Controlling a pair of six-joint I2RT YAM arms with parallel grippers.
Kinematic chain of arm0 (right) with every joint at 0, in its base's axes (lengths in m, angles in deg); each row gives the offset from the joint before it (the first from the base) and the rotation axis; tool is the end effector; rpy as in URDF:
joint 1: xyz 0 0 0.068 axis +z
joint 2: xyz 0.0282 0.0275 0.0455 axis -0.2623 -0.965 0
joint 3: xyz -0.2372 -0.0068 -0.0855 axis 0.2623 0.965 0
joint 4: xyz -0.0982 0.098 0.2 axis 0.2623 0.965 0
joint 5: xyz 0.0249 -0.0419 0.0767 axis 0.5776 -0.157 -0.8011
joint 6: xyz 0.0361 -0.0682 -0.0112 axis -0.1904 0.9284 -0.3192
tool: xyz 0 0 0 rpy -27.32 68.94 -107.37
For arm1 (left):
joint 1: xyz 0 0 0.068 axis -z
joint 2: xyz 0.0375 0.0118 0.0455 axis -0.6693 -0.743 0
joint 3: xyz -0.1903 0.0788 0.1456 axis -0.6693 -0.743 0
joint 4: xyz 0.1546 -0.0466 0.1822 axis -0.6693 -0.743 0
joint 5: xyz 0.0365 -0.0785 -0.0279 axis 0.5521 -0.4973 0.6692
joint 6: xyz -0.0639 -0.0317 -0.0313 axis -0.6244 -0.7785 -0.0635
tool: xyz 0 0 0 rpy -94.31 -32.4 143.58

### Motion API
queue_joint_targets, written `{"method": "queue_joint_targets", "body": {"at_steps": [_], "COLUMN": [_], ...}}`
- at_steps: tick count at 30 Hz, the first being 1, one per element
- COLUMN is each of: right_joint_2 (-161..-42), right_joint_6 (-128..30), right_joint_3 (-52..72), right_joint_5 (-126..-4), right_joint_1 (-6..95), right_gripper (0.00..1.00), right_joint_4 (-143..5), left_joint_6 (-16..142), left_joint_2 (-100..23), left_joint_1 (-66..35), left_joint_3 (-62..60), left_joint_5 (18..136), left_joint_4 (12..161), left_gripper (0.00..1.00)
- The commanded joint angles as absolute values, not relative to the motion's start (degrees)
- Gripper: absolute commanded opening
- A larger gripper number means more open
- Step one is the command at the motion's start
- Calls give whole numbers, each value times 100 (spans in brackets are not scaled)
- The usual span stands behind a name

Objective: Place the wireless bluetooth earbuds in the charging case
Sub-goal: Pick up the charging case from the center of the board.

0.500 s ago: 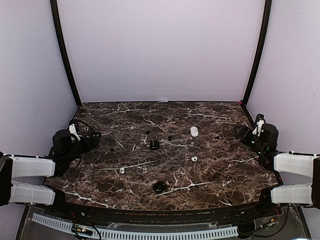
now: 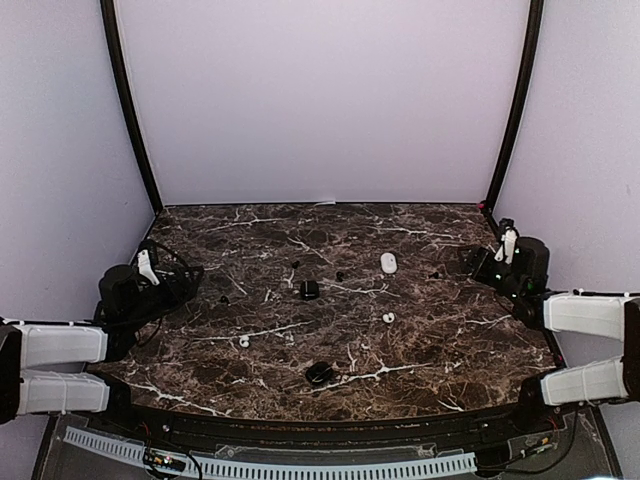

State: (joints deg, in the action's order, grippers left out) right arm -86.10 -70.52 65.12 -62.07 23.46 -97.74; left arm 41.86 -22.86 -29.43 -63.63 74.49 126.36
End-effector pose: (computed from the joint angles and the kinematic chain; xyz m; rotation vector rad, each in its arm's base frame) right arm 0.2522 0.0417 0.1766 0.2757 1.8727 0.5078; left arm 0.2184 -0.0613 0.1688 -0.1683 1.7595 -0.7396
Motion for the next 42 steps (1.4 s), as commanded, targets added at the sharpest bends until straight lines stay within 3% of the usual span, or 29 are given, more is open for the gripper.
{"method": "queue_joint_targets", "body": {"at_steps": [1,20,29,42], "right_joint_2": [-9093,-11645,-12936,-13798], "right_joint_6": [-6576,-6183,-6306,-6429], "right_joint_3": [6006,3575,1809,951], "right_joint_5": [-6074,-4430,-3840,-3492], "right_joint_1": [2933,4761,4947,5002], "right_gripper": [82,80,67,66], "right_joint_4": [-9579,-7879,-6513,-5870], "left_joint_6": [4392,4589,4783,4773], "left_joint_2": [-2364,-2324,-2076,-2043], "left_joint_1": [-2912,-2691,-2681,-2677], "left_joint_3": [-6304,-6289,-6387,-6393], "left_joint_5": [7037,7008,6969,6979], "left_joint_4": [12884,12930,13020,13018], "left_gripper": [95,96,96,96]}}
